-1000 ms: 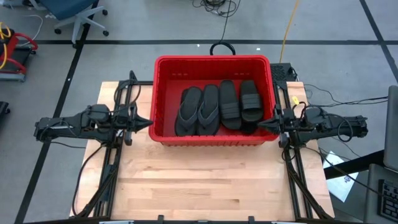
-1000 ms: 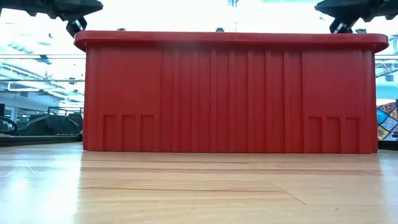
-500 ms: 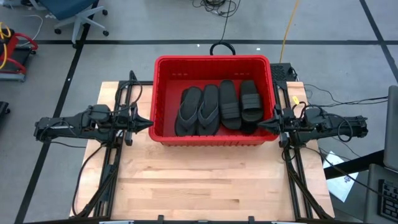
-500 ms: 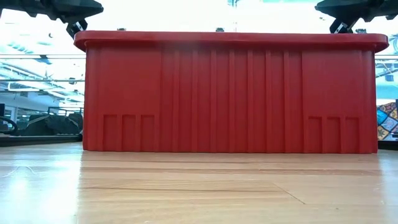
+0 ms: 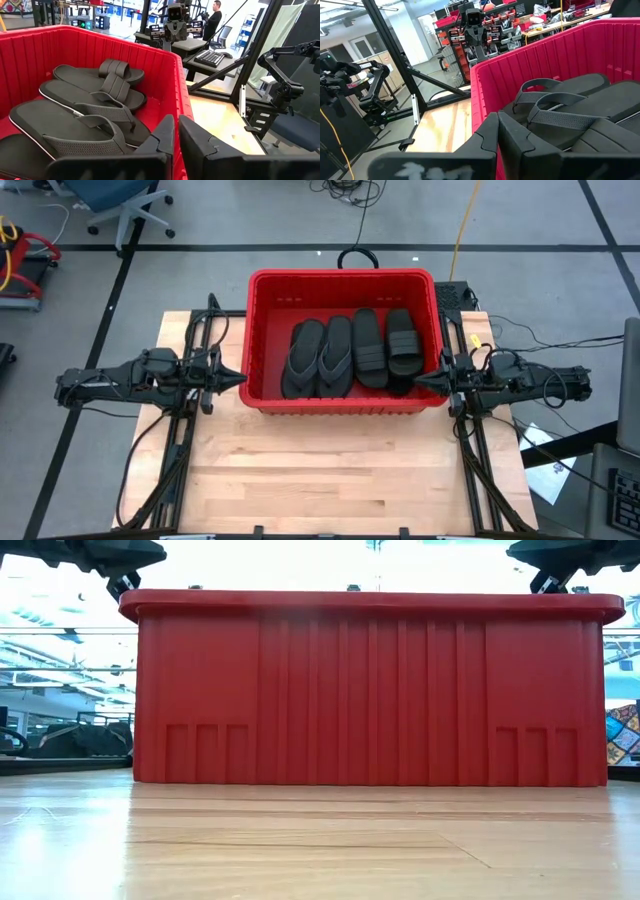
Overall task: Pick and place slides into bin
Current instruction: Return to Home Position
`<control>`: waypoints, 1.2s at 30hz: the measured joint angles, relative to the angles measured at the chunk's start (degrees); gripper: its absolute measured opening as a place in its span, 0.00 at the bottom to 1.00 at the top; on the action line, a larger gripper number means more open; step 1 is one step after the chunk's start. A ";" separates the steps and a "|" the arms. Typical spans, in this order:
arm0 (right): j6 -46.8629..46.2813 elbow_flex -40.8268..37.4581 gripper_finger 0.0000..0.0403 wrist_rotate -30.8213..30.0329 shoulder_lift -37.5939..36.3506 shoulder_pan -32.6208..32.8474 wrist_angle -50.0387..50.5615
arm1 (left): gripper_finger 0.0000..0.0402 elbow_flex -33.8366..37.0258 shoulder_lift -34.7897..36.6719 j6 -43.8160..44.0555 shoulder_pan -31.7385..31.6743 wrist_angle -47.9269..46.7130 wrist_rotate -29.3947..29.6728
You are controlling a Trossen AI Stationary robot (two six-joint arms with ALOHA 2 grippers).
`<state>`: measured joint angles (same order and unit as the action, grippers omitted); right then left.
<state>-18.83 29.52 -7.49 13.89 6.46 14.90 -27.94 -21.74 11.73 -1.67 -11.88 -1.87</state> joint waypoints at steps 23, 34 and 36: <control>0.00 -0.02 0.00 0.02 0.00 0.01 0.01 | 0.04 0.02 0.00 0.05 0.00 0.02 0.05; 0.00 -0.02 0.00 0.02 0.00 0.00 0.02 | 0.05 0.03 0.00 0.06 0.00 0.02 0.05; 0.00 -0.02 0.00 0.02 0.01 0.01 0.02 | 0.03 0.04 0.00 0.06 0.00 0.02 0.05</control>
<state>-18.83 29.50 -7.46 13.90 6.47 14.92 -27.90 -21.74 11.78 -1.67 -11.86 -1.82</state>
